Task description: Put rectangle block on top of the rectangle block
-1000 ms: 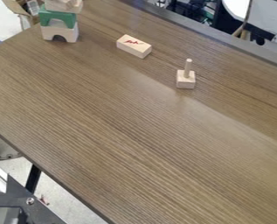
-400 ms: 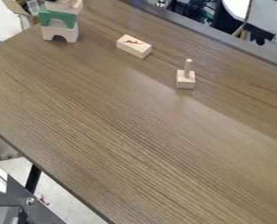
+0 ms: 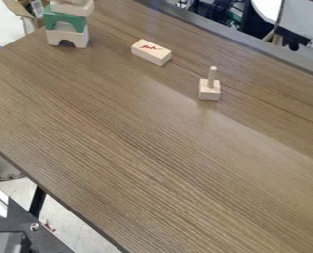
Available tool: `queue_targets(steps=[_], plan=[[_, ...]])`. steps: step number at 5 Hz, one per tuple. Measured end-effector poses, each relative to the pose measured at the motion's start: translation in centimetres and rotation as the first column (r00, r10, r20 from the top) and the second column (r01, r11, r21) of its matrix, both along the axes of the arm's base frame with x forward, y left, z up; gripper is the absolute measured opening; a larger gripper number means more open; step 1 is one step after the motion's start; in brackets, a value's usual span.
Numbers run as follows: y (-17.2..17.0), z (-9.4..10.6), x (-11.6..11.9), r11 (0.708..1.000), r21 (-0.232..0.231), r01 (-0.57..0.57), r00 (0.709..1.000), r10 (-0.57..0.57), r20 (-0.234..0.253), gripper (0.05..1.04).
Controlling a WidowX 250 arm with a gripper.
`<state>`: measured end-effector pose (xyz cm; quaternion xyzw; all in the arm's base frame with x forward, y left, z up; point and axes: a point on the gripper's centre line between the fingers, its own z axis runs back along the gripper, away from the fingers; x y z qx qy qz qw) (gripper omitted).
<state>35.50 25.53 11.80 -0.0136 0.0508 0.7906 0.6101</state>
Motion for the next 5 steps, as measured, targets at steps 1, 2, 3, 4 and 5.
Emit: queue_targets(steps=[1,2,3,4,5], plan=[[-0.4,1.8,0.7,0.999,-0.017,0.027,0.998,-0.026,0.052,0.554],[-1.2,2.2,1.4,0.998,-0.03,0.058,0.996,-0.056,0.076,0.554],[-2.4,1.7,1.9,0.995,-0.014,0.095,0.993,-0.094,0.078,0.554],[-5.7,2.0,3.3,0.983,0.042,0.179,0.979,-0.182,0.093,0.554],[-8.6,0.5,4.6,0.962,0.094,0.255,0.964,-0.261,0.054,0.554]])
